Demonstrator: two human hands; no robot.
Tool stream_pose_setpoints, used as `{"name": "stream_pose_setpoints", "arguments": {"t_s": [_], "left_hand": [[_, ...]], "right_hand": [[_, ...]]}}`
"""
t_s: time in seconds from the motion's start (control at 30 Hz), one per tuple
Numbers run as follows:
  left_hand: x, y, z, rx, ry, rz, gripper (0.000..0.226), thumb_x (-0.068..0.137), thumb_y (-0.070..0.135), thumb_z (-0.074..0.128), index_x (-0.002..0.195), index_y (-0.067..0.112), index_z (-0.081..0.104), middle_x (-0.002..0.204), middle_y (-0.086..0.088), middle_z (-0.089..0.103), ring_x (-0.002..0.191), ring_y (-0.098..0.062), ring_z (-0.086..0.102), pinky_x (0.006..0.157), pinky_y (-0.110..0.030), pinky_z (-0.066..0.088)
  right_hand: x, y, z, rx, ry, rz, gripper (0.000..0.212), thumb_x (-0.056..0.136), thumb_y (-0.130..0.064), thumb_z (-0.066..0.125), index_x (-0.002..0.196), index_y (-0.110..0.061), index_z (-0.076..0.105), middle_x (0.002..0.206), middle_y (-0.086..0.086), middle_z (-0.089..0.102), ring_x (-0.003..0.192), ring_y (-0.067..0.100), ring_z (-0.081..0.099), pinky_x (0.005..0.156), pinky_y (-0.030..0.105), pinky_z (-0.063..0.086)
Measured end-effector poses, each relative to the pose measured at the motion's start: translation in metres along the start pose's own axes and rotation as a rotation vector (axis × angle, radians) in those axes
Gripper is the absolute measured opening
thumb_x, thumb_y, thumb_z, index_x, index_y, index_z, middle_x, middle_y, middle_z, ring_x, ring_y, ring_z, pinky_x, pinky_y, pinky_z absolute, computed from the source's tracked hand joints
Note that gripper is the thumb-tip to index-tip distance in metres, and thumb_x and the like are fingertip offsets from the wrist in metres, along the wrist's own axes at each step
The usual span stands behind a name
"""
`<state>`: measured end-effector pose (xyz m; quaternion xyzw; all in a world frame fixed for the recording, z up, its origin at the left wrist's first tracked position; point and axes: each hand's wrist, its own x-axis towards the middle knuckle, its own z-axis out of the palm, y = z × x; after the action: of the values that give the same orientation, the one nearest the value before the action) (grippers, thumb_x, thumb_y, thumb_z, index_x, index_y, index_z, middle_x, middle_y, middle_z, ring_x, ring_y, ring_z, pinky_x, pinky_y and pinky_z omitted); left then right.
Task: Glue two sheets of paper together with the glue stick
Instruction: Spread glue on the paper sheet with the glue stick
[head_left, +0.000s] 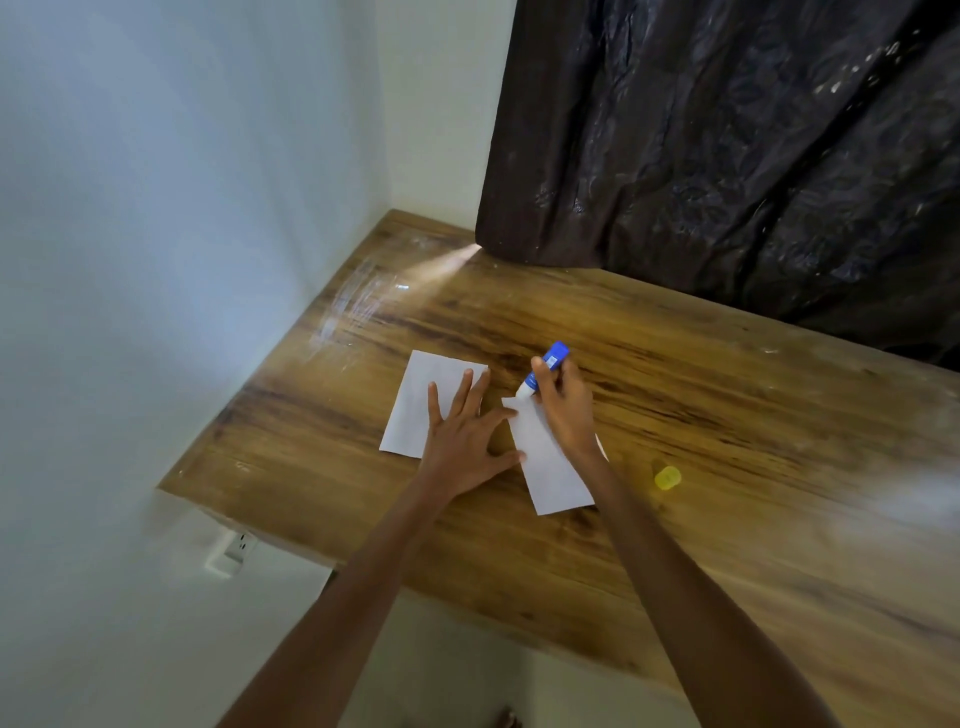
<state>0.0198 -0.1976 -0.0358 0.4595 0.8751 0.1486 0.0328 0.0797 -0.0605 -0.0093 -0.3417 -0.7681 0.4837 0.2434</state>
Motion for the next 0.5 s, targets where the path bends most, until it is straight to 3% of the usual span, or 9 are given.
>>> {"name": "stream_pose_setpoints", "arguments": {"t_s": [0.3,0.5], "left_hand": [[0.0024,0.0005,0.0007,0.014,0.018,-0.014,0.063,0.076,0.071,0.050,0.130,0.040,0.048,0.160,-0.002,0.004,0.146,-0.022,-0.007,0.105,-0.052,-0.025],[0.0004,0.0021,0.0000,-0.004,0.044,-0.026,0.059,0.075,0.071,0.050,0.126,0.040,0.052,0.159,-0.001,0.006,0.147,-0.021,-0.005,0.106,-0.051,-0.025]], "right_hand": [[0.0061,-0.0043,0.0056,-0.227,-0.071,-0.072,0.039,0.095,-0.039,0.047,0.116,-0.007,0.050,0.096,0.011,0.066,0.077,0.014,0.059,0.059,0.015,0.042],[0.0069,-0.0057,0.0071,-0.287,-0.097,-0.093,0.043,0.095,-0.040,0.047,0.123,-0.007,0.048,0.102,0.014,0.065,0.087,0.023,0.063,0.069,0.024,0.043]]}}
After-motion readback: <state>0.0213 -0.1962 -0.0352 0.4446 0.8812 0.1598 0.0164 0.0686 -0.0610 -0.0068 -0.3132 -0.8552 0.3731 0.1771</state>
